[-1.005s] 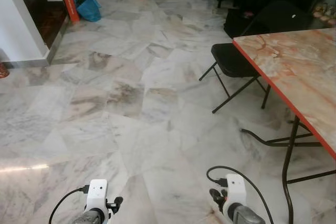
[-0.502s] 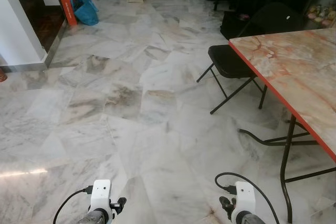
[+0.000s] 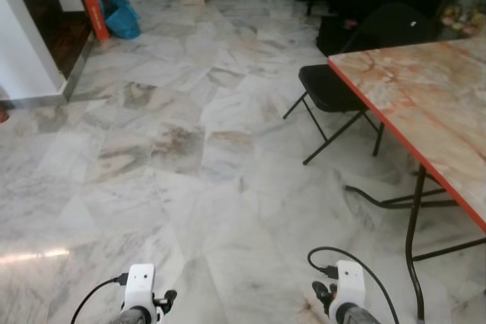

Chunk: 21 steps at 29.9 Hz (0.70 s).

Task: Hang hanger

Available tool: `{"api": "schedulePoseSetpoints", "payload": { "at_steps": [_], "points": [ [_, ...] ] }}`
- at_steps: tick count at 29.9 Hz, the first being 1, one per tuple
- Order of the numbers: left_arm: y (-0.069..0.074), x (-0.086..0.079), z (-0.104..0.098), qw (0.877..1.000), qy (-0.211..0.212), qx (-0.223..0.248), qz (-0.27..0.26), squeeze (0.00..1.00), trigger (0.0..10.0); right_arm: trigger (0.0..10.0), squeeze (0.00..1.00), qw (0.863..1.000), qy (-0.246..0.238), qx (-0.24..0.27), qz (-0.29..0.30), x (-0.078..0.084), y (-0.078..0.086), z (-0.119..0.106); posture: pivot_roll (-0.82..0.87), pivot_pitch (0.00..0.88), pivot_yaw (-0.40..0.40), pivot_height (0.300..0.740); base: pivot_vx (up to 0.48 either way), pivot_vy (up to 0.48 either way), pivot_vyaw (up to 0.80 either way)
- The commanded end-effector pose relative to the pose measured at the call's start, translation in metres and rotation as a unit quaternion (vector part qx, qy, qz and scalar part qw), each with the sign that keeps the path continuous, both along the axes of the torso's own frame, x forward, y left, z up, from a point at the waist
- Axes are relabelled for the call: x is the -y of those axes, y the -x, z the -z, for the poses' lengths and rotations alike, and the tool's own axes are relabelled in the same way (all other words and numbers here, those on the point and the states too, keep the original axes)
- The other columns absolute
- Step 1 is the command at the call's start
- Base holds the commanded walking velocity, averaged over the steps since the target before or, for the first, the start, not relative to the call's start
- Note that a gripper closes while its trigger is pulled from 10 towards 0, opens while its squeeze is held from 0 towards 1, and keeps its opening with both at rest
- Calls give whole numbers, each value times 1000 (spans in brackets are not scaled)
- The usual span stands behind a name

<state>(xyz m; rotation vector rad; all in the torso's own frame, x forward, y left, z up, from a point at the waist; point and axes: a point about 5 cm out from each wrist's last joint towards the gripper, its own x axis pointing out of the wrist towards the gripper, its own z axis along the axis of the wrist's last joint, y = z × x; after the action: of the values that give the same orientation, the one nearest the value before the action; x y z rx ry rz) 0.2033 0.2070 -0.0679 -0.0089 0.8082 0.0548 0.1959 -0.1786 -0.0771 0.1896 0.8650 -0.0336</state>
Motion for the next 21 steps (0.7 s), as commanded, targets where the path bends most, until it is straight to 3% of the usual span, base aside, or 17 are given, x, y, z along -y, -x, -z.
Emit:
{"api": "schedulePoseSetpoints", "payload": {
  "at_steps": [1,21],
  "points": [
    [0,-1,0,1000,1,-3,-9,0,10000,10000,0,1000,2,0,6,3,-1,-1,-37,0,2,740,0,0,-738],
    [2,-1,1,1000,-6,-5,3,0,10000,10000,0,1000,4,-14,6,0,5,3,-31,0,7,740,0,0,-722]
  ]
}}
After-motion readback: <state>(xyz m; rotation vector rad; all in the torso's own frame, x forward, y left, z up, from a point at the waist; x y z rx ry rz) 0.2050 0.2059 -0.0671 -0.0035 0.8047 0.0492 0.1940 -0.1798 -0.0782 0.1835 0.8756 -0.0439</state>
